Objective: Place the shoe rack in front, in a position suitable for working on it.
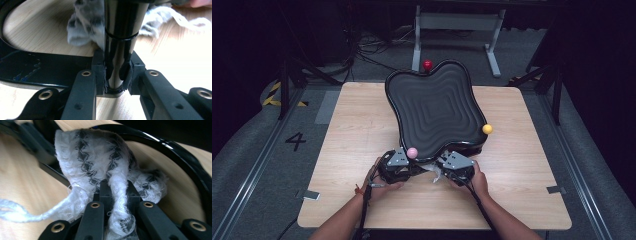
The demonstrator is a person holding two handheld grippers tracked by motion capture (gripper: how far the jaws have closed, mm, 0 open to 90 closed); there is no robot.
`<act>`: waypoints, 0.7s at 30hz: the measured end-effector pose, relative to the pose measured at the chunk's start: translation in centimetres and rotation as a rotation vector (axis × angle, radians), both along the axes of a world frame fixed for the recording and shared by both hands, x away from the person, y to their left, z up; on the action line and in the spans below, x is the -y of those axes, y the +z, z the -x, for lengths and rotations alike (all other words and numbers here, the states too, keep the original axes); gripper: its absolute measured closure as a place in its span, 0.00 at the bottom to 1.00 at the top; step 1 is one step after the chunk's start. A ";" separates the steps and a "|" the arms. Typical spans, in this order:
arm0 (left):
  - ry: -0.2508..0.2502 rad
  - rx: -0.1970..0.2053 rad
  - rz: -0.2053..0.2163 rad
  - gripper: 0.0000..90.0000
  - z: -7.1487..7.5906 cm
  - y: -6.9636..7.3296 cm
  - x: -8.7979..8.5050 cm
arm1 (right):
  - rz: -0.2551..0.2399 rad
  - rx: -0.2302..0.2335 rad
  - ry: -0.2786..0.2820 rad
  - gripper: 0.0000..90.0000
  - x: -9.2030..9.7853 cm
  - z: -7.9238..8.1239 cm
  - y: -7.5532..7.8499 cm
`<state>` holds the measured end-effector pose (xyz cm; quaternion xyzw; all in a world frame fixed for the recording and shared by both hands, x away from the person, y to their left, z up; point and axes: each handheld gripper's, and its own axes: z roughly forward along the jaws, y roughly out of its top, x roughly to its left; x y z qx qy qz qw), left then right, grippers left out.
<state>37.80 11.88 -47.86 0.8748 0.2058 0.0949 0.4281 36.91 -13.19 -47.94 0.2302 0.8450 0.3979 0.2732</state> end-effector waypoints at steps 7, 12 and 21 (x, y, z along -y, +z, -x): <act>-0.005 -0.001 -0.001 0.82 0.1 0.0 0.0 | 0.040 -0.001 -0.033 0.90 0.7 -0.6 0.1; -0.009 0.000 -0.003 0.82 0.1 0.0 0.0 | 0.051 0.004 -0.086 0.90 1.8 -1.1 0.0; -0.010 -0.006 -0.004 0.82 0.1 0.0 -0.1 | 0.046 0.013 -0.165 0.90 4.5 -1.9 -0.1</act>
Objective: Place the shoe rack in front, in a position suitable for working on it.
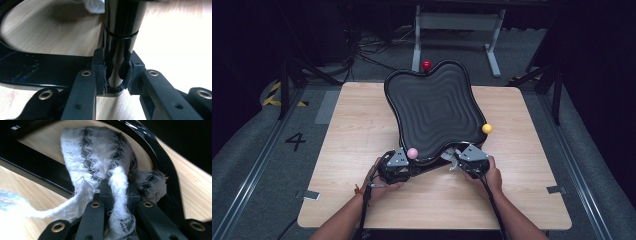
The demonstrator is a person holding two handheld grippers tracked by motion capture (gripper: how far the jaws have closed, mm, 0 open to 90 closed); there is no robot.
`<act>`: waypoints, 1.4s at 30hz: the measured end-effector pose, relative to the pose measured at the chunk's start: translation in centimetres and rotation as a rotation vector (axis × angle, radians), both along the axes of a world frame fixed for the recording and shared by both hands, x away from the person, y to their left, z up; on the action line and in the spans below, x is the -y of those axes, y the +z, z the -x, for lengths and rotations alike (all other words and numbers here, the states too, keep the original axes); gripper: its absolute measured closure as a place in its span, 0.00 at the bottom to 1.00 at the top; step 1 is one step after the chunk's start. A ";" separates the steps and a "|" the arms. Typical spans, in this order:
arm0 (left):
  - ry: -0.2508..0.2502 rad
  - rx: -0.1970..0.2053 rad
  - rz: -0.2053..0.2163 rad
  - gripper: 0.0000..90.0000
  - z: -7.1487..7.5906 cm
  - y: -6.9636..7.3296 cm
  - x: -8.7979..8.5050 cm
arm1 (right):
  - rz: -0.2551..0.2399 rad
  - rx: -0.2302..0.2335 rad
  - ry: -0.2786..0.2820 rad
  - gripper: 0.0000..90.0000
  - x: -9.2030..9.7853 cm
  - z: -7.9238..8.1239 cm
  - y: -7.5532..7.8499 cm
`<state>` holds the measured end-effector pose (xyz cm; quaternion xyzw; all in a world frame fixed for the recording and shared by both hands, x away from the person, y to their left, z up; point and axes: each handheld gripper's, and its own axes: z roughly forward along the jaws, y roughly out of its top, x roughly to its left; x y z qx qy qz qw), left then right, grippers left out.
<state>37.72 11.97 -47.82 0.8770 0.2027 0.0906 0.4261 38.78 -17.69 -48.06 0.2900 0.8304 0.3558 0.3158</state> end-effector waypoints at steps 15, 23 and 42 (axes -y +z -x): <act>-0.003 0.000 0.005 0.82 0.0 0.0 0.0 | 0.009 -0.014 -0.099 0.90 3.4 -0.7 0.1; -0.003 -0.001 0.001 0.82 0.0 0.0 0.0 | -0.011 -0.027 -0.104 0.90 3.7 -0.8 0.2; -0.002 0.002 -0.001 0.82 0.0 0.0 0.0 | -0.008 -0.017 -0.038 0.90 1.8 0.1 0.1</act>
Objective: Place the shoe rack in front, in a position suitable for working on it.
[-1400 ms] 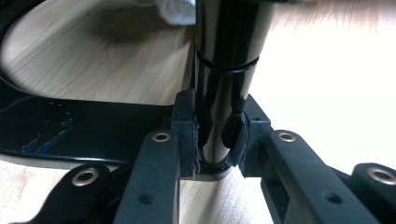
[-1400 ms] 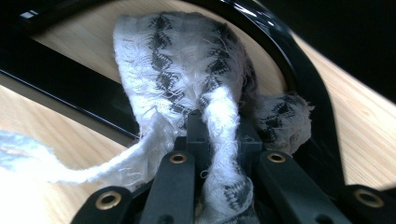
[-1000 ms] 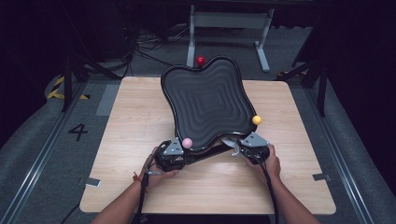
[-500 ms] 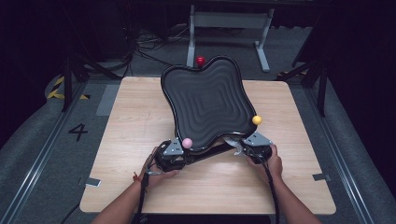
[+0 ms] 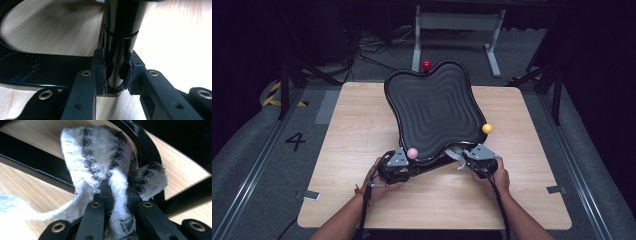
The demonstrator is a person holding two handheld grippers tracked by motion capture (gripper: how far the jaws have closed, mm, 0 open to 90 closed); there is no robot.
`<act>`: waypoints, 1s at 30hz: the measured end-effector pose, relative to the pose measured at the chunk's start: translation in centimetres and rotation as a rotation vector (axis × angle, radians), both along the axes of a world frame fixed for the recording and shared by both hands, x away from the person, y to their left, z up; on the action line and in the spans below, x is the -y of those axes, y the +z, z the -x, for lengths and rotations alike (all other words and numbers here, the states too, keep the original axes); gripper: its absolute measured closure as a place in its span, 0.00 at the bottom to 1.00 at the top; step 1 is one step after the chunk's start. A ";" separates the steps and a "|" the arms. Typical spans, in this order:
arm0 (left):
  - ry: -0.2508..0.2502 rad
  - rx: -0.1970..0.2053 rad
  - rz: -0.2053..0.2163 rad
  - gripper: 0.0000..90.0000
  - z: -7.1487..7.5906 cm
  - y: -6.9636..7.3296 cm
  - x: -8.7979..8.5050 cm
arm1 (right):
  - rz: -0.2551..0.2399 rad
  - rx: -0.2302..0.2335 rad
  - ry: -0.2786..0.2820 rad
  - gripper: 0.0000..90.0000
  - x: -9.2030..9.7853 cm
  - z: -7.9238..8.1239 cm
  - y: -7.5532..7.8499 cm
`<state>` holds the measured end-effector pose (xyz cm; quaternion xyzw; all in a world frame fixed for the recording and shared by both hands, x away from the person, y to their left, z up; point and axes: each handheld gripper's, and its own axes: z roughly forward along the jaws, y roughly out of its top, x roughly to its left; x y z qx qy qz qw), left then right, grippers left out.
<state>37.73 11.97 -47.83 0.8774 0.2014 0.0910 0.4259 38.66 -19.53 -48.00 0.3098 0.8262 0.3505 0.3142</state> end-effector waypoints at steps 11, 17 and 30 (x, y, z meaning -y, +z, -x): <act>0.004 0.002 0.007 0.82 0.0 0.0 0.1 | 0.006 0.005 0.076 0.90 -2.9 1.1 0.0; 0.004 0.002 0.007 0.82 0.0 -0.1 0.1 | 0.005 0.004 0.141 0.90 -5.4 2.0 0.0; 0.003 0.001 0.008 0.82 0.0 0.0 0.1 | 0.005 -0.008 0.230 0.89 -8.5 3.3 -0.1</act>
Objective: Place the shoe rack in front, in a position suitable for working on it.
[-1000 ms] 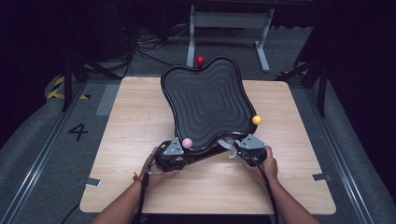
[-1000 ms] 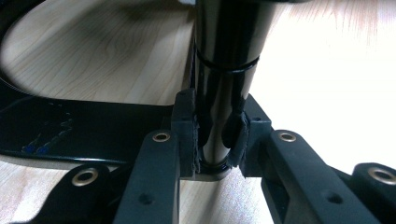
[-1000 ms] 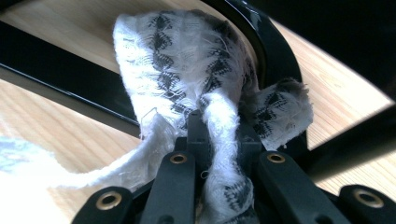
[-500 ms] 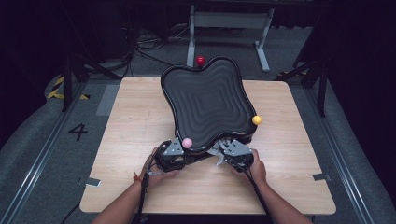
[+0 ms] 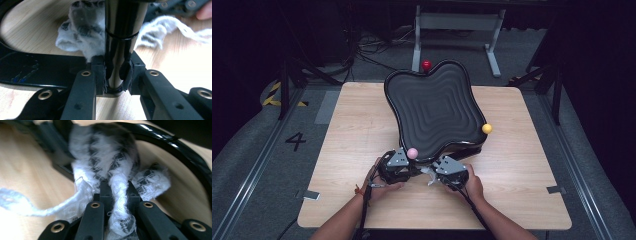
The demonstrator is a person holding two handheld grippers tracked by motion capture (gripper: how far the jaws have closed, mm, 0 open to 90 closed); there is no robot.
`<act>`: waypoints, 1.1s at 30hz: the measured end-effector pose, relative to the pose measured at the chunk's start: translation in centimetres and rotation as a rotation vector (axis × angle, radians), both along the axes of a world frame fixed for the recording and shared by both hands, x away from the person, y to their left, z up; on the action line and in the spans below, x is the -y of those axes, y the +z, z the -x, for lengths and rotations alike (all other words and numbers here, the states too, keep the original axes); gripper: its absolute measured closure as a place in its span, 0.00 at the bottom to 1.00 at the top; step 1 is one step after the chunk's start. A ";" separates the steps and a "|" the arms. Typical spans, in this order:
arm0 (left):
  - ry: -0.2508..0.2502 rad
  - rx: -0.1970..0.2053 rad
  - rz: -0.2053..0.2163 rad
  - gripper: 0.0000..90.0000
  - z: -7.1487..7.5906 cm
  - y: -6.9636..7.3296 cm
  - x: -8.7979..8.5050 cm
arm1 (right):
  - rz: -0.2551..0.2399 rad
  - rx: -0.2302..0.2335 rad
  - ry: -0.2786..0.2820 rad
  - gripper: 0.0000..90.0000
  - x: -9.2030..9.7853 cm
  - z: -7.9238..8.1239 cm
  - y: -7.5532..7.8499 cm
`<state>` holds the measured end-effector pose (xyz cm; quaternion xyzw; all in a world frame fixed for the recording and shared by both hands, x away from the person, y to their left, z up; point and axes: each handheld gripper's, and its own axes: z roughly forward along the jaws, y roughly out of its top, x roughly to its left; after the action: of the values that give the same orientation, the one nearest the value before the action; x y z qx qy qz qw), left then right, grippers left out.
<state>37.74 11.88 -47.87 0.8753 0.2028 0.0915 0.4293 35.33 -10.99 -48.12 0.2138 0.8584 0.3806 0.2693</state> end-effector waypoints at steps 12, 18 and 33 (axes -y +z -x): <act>0.001 -0.005 0.000 0.82 0.0 0.0 0.0 | -0.011 -0.009 0.024 0.90 -0.5 0.1 0.0; 0.001 -0.006 0.000 0.82 0.0 0.0 0.0 | 0.013 0.031 0.028 0.90 -0.4 0.2 -0.1; 0.001 -0.003 0.000 0.82 0.0 0.0 0.0 | 0.002 0.039 -0.059 0.90 2.1 -1.0 0.0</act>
<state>37.72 11.90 -47.87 0.8753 0.2039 0.0906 0.4291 36.30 -13.09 -48.10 0.2312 0.8466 0.3759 0.2975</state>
